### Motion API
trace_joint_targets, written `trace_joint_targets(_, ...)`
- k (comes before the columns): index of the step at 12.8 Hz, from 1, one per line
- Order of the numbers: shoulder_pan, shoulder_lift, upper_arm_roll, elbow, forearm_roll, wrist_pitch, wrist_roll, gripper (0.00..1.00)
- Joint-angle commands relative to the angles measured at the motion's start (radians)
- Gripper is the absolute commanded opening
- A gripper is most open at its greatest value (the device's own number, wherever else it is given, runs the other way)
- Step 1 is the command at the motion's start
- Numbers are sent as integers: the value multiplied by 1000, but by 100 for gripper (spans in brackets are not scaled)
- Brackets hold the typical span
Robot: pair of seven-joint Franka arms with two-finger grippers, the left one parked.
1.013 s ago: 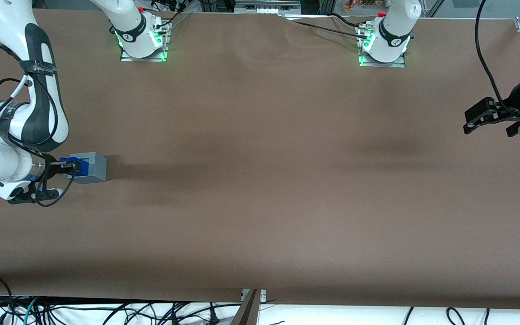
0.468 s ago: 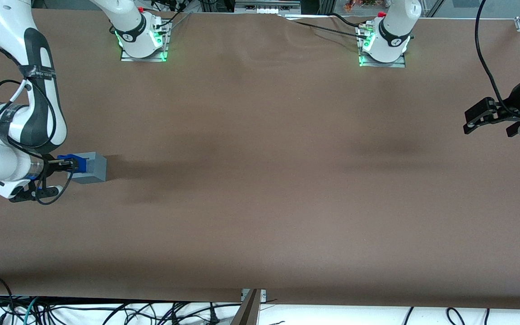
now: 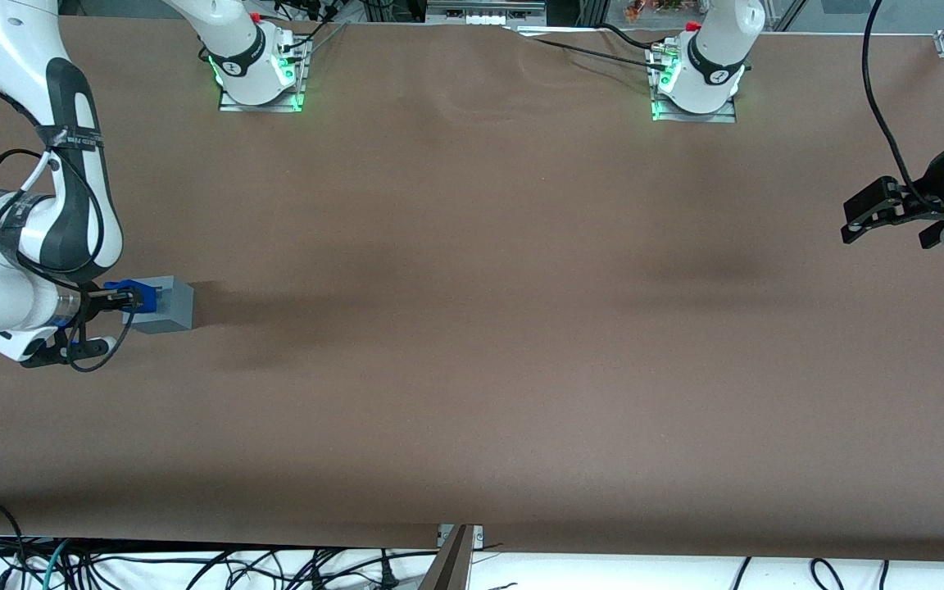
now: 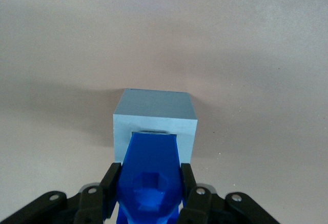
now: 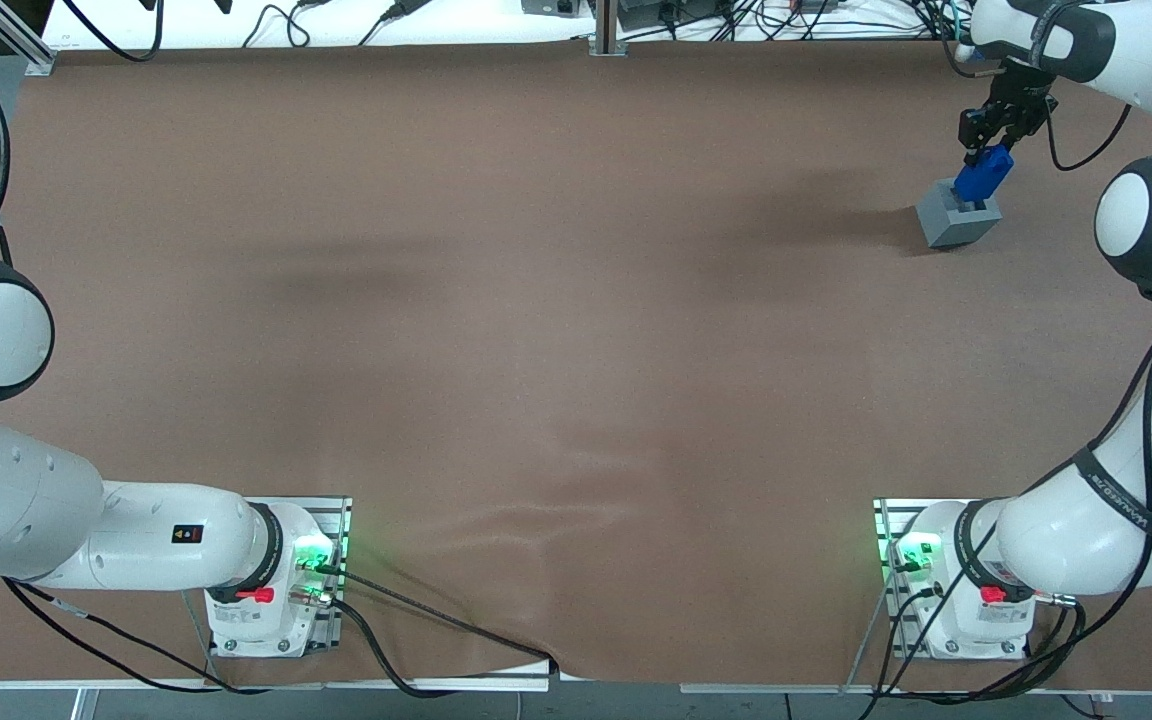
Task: Insert blue part into gray base with right arm
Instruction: 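Lower the blue part into the gray base's hole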
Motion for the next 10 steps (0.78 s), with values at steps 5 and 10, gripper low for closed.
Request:
trace_joint_targets(5, -12, 13, 1, -12, -4, 28, -25, 31)
trace_joint_targets(10, -7, 12, 4, -21, 0, 20, -19, 31)
